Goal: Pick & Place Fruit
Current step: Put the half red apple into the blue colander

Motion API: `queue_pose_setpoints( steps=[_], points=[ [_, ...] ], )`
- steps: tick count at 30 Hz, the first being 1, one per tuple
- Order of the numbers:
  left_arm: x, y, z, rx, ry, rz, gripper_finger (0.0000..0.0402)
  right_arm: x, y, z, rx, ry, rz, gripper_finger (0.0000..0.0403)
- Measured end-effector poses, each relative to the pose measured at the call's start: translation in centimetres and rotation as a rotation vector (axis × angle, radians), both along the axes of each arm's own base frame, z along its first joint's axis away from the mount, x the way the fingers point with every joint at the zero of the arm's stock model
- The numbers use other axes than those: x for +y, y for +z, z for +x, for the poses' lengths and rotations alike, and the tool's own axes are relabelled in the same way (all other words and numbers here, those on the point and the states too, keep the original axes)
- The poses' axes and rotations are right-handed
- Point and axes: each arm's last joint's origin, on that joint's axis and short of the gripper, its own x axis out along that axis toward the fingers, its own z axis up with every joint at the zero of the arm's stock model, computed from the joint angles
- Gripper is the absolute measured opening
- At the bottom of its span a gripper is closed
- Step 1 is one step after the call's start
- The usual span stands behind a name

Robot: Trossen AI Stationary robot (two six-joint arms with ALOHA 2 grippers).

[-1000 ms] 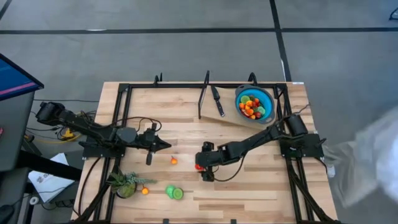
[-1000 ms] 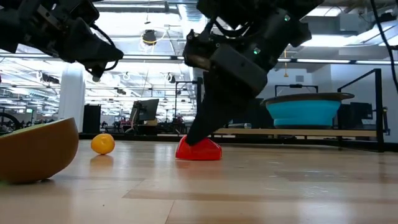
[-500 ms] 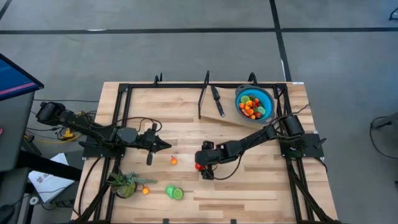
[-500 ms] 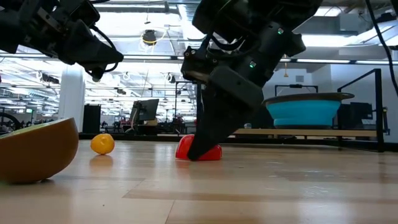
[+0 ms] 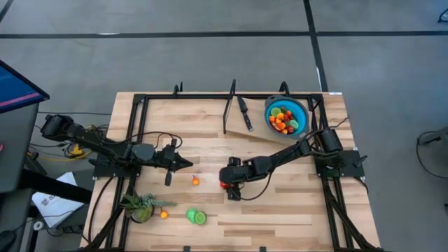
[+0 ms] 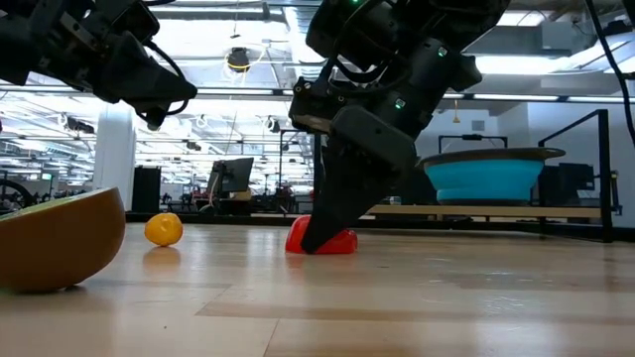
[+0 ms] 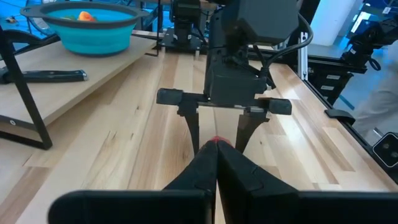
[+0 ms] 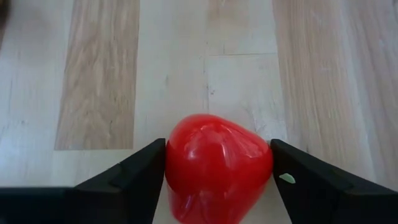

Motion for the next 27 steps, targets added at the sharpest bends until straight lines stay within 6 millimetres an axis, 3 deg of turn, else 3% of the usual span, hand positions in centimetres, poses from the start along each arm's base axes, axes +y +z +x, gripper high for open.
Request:
queue_pose_setpoints(
  steps=[16,27],
  points=[
    [0.0,0.0,0.0,0.000,-0.001,0.000,0.0001,0.0,1.3,-0.9,0.045,0.010,0.021,0.0243],
    [0.0,-0.1,0.0,0.004,-0.001,0.000,0.0001,-1.2,7.0,-3.8,0.097,-0.027,0.007,0.0243]
  ],
)
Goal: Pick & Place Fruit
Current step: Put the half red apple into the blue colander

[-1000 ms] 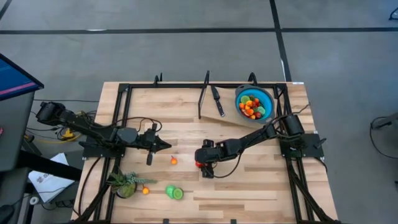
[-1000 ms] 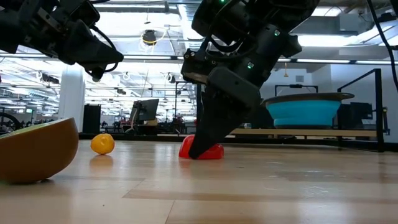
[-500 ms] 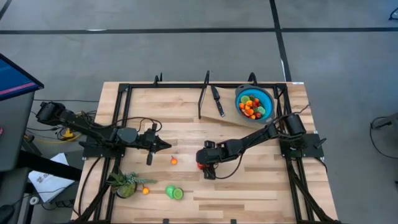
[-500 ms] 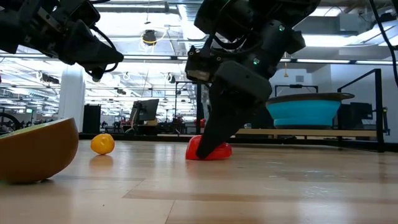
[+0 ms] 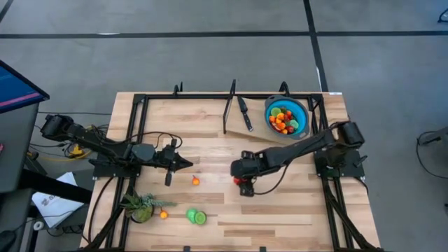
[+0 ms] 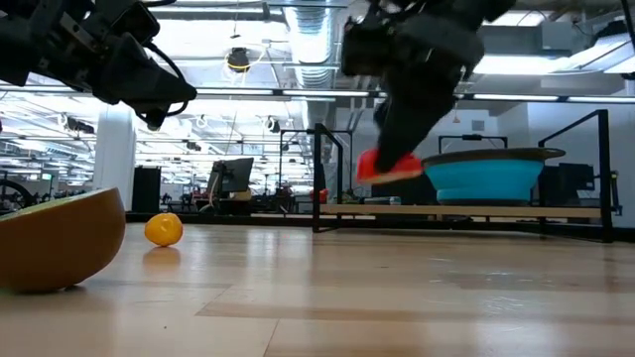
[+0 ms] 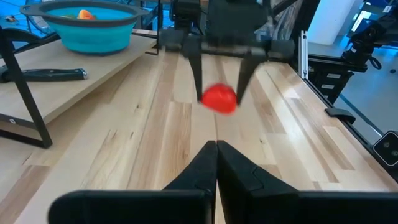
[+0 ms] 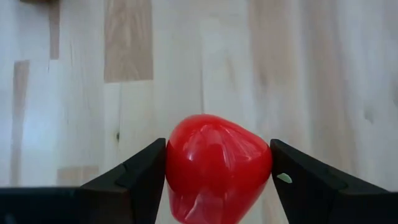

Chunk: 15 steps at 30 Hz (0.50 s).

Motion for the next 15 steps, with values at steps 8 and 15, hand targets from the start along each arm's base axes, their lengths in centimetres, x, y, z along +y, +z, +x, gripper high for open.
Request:
queue_pose_setpoints(
  steps=[8,15],
  points=[
    [0.0,0.0,0.0,0.000,0.000,0.000,0.0001,-2.8,3.7,-3.6,0.134,-0.107,-0.022,0.0243],
    [0.0,0.0,0.0,0.000,0.000,0.000,0.0001,-6.5,5.9,-6.5,0.253,-0.221,-0.080,0.0243]
  ],
)
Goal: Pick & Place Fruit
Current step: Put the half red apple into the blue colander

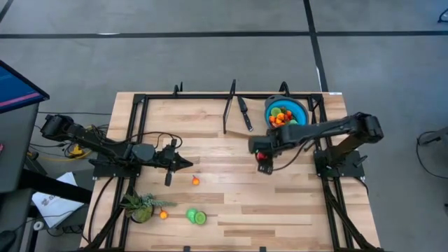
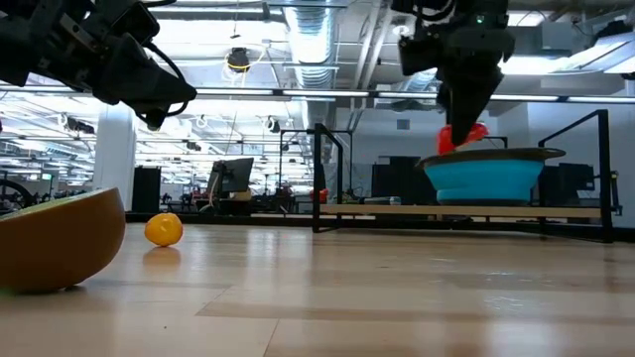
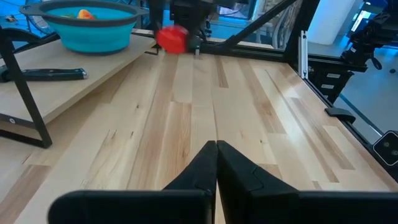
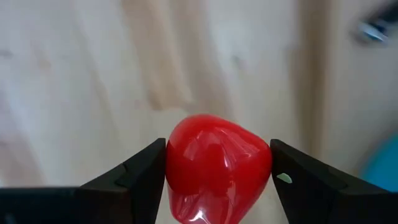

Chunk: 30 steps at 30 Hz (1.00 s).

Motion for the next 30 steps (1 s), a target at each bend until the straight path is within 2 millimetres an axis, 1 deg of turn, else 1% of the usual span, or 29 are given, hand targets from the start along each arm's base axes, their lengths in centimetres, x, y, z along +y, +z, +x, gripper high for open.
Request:
queue_pose_setpoints(
  steps=[7,10,13,17,22,24,26,30],
  points=[
    [0.0,0.0,0.0,0.000,0.001,0.000,0.0001,-4.1,2.4,-2.7,0.019,-0.094,-0.050,0.0241],
    [0.0,0.0,0.0,0.001,0.001,0.001,0.0001,-6.0,3.3,-4.0,0.028,-0.155,-0.110,0.0241],
    [0.0,0.0,0.0,0.001,0.001,0.002,0.0001,-8.0,3.7,-5.1,0.056,-0.235,-0.176,0.0240],
    [0.0,0.0,0.0,0.001,0.001,0.002,0.0001,-10.6,3.6,-5.9,0.088,-0.337,-0.202,0.0240],
    [0.0,0.0,0.0,0.001,0.001,0.003,0.0001,-13.3,2.4,-6.1,0.149,-0.429,-0.191,0.0243],
    [0.0,0.0,0.0,0.001,0.001,0.003,0.0001,-14.0,1.9,-6.2,0.181,-0.429,-0.186,0.0258],
    [0.0,0.0,0.0,0.001,0.000,0.004,0.0001,-14.5,1.6,-6.2,0.205,-0.418,-0.182,0.0282],
    [0.0,0.0,0.0,0.001,0.000,0.003,0.0001,-14.8,1.2,-6.1,0.230,-0.395,-0.178,0.0334]
  ],
)
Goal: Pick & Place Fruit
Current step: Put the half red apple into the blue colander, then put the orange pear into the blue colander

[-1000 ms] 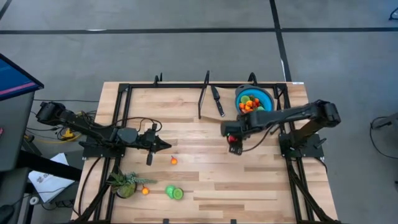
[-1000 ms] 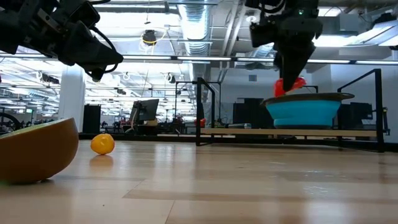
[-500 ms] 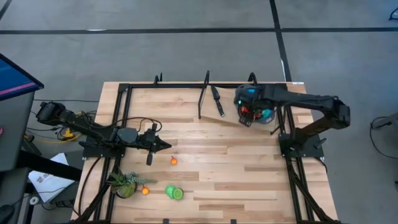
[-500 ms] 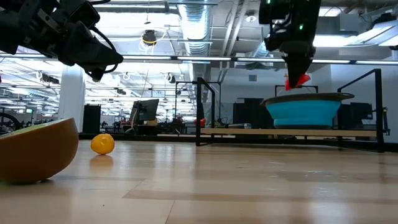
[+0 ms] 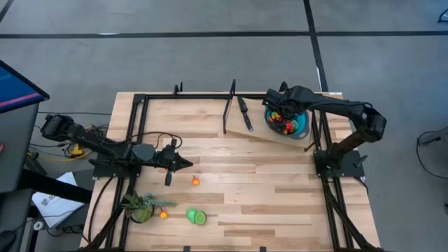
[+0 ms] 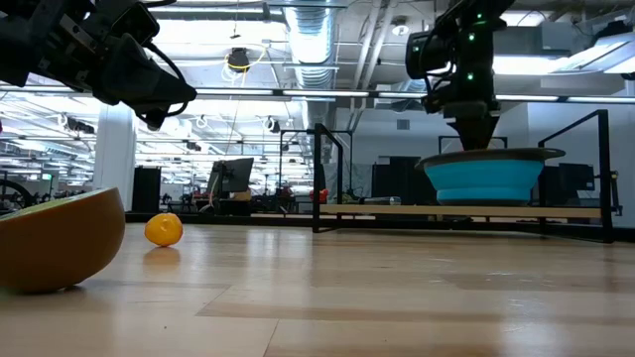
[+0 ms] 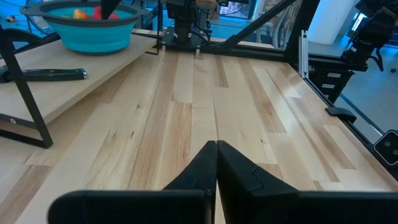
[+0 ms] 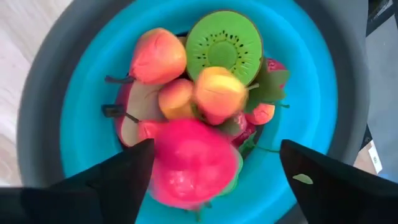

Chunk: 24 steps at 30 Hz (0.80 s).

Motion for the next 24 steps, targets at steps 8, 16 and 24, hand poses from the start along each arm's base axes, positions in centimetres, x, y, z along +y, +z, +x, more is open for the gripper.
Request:
queue_pose_setpoints(
  steps=[8,16,24],
  points=[
    [0.0,0.0,0.0,0.000,0.000,0.000,0.0001,2.0,0.8,0.0,0.004,0.061,0.002,0.0331],
    [-0.1,0.0,0.0,0.003,-0.024,-0.007,0.0001,7.1,3.1,1.5,-0.237,0.210,-0.047,0.0206],
    [-0.3,-0.1,-0.1,0.019,-0.066,-0.039,0.0001,13.3,4.1,5.3,-0.558,0.488,-0.051,0.0096]
  ],
)
